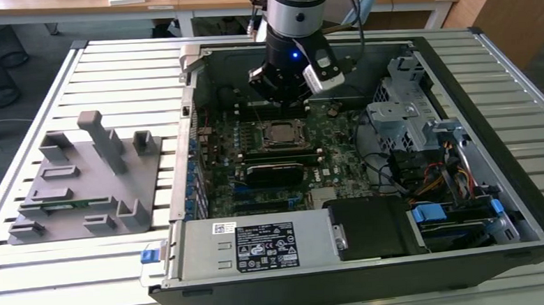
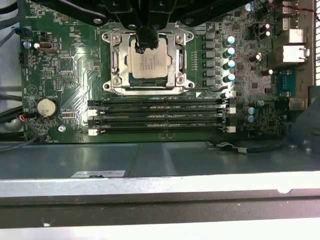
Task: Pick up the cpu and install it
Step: 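Install the first cpu locking lever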
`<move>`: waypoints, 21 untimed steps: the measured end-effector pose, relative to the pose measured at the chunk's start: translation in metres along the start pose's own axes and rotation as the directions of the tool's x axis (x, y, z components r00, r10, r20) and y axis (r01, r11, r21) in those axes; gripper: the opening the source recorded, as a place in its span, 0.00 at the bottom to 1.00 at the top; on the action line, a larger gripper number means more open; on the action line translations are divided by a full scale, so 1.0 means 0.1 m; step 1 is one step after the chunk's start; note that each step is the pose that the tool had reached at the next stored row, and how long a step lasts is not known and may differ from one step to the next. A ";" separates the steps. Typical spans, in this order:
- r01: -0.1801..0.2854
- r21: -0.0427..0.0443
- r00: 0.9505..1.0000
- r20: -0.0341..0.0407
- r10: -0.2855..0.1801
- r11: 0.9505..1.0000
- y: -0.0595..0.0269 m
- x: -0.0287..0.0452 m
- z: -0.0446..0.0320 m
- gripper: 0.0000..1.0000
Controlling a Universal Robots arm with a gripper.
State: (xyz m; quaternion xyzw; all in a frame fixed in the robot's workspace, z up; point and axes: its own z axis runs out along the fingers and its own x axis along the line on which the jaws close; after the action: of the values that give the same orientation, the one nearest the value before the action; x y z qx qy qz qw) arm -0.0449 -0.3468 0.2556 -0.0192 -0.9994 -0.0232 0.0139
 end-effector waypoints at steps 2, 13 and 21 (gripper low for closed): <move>0.001 0.000 1.000 0.000 -0.001 1.000 0.000 0.000 0.000 0.11; 0.096 0.002 0.995 -0.004 -0.096 0.995 -0.003 0.019 0.004 0.11; 0.096 0.003 0.995 -0.003 -0.096 0.995 -0.009 0.193 0.008 0.11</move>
State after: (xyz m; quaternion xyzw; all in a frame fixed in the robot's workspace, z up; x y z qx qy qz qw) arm -0.0643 -0.3470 0.2554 0.0291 -0.9992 -0.0225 0.0145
